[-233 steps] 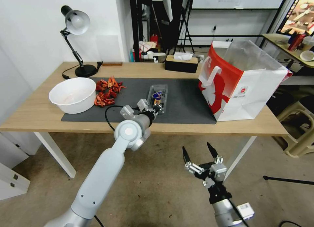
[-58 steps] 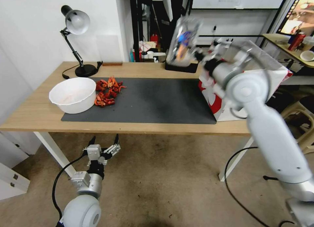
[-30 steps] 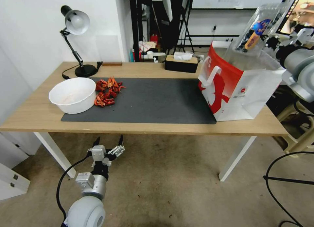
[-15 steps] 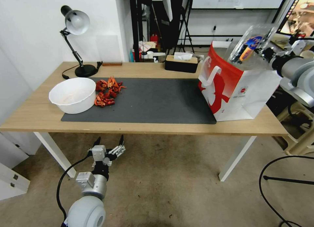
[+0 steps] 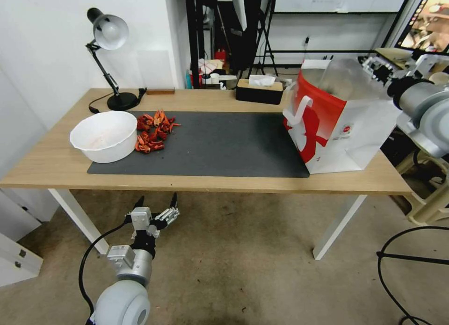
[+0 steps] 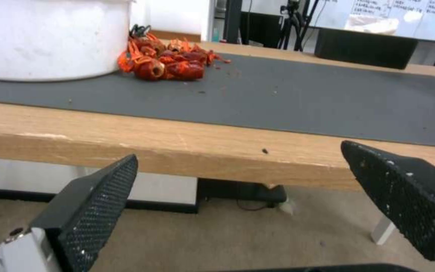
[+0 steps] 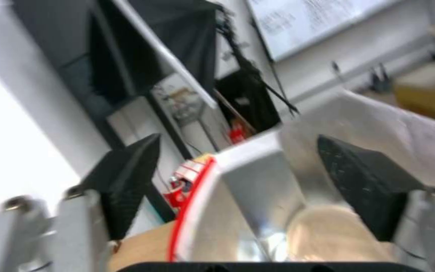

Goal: Close the takeout container lid, then place the container into the takeout bag.

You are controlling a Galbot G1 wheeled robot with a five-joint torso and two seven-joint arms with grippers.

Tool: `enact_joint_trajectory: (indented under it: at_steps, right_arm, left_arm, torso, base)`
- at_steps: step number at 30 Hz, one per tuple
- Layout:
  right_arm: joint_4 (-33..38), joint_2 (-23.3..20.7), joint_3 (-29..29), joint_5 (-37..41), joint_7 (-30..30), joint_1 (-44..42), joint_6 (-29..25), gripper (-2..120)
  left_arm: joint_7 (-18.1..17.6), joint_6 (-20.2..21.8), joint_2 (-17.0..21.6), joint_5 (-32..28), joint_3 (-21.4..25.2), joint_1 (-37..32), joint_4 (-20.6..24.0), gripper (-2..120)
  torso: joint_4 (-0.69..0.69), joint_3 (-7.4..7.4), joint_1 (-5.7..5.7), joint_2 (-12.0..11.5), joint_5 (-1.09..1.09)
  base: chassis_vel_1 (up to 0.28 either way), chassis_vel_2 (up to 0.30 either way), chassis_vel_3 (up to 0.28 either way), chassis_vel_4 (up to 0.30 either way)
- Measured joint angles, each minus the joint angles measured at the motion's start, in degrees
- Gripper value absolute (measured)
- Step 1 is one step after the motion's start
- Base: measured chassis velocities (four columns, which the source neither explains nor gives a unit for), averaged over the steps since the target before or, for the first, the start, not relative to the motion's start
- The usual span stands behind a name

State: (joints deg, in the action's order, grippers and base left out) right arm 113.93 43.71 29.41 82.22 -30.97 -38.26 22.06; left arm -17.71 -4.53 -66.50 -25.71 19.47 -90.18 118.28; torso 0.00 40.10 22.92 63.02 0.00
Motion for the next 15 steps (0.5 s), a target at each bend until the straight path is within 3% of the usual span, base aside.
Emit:
enact_joint_trajectory:
  at_steps: [1,5,10,15]
  right_arm:
    - [0.00,0.00,0.00,0.00,0.00,0.00,0.00,83]
    - [4.39,-1.37,0.39,-11.40,9.83,-7.28,-4.44,99]
    - [7.88,-1.69,1.20,-18.15,13.71,-13.88,-6.91,100]
    - [13.61,-1.60,4.37,-33.38,19.16,-26.19,-12.70,100]
  left_arm:
    - [0.00,0.00,0.00,0.00,0.00,0.00,0.00,100]
    - [0.33,-0.73,-0.30,0.00,0.45,-0.66,0.12,100]
    - [0.73,-1.42,-0.65,0.17,0.59,-0.94,0.12,100]
    - [1.54,-2.36,-1.09,0.66,0.61,-1.61,-0.16,100]
  torso:
    - [0.00,0.00,0.00,0.00,0.00]
    - [0.00,0.00,0.00,0.00,0.00]
    - [0.00,0.00,0.00,0.00,0.01]
    - [0.00,0.00,0.00,0.00,-0.02]
  base:
    - [0.000,0.000,0.000,0.000]
    - [0.000,0.000,0.000,0.000]
    - [0.000,0.000,0.000,0.000]
    - [0.000,0.000,0.000,0.000]
